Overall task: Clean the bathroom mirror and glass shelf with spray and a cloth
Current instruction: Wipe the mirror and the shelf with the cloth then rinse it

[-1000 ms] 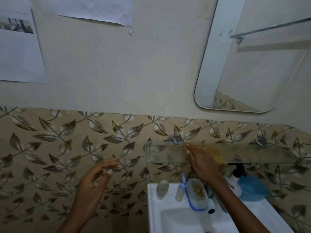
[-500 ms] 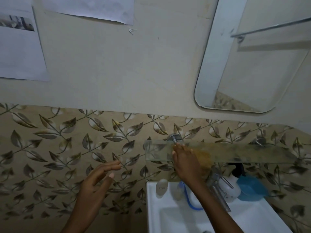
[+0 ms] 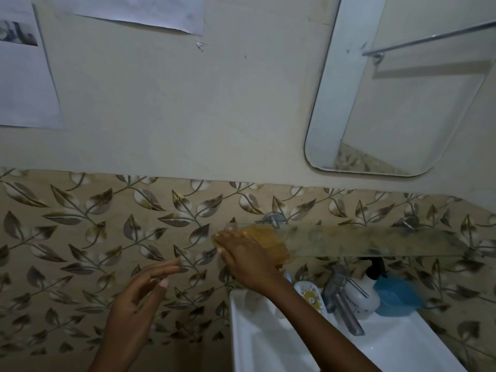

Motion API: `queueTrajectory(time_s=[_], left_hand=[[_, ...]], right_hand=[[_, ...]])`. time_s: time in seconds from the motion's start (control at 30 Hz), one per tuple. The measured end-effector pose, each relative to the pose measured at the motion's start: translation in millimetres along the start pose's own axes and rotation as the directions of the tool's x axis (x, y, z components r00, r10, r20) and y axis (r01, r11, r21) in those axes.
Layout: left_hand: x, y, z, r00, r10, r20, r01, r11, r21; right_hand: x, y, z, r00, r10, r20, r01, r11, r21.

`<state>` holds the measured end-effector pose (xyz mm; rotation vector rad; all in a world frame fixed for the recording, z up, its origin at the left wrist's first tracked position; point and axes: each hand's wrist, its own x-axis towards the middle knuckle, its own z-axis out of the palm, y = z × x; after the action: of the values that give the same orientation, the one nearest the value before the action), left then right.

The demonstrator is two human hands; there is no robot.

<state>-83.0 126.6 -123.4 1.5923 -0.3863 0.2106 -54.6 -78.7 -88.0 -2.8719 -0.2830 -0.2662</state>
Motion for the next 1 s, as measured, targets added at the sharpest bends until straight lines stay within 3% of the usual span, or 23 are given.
queueTrajectory(time_s=[0.1,0.37,0.53,0.67,0.8,0.9,1.0], left_hand=[[3.8,3.2,5.2,1.000,0.028,0.002,-0.028,1.000,0.013],[9.3,3.0,22.7,0.997,0.053,0.057,-0.053,0.999,-0.005],[24.6,14.6,37.0,0.992,0.089,0.084,-0.089,0.996,-0.014],[45.8,26.9,63.4,0.965,0.203,0.166,-0.218,0.973,0.077],[74.7,37.2,102.7,0.894,0.326,0.308,-0.399,0.892,0.212],[94.1,33.4,134.8,0.849,0.348,0.399,-0.493,0.792,0.359],[103.3,25.8,158.7,0.852,0.319,0.416,-0.505,0.710,0.491]], right_hand=[[-20.9,20.4,-3.9,0.997,0.025,-0.066,-0.023,0.999,0.027],[-70.7,113.2,-32.1,0.948,0.280,-0.149,-0.278,0.960,0.033],[-37.8,119.8,-39.1,0.939,0.330,-0.092,-0.326,0.944,0.058],[-17.2,116.2,-39.3,0.932,0.344,-0.110,-0.338,0.938,0.071],[-26.1,117.1,-37.9,0.919,0.342,-0.195,-0.337,0.940,0.061],[-30.1,120.4,-36.9,0.932,0.334,-0.140,-0.344,0.937,-0.054],[-31.5,126.3,-37.8,0.938,0.337,-0.079,-0.340,0.940,-0.025]])
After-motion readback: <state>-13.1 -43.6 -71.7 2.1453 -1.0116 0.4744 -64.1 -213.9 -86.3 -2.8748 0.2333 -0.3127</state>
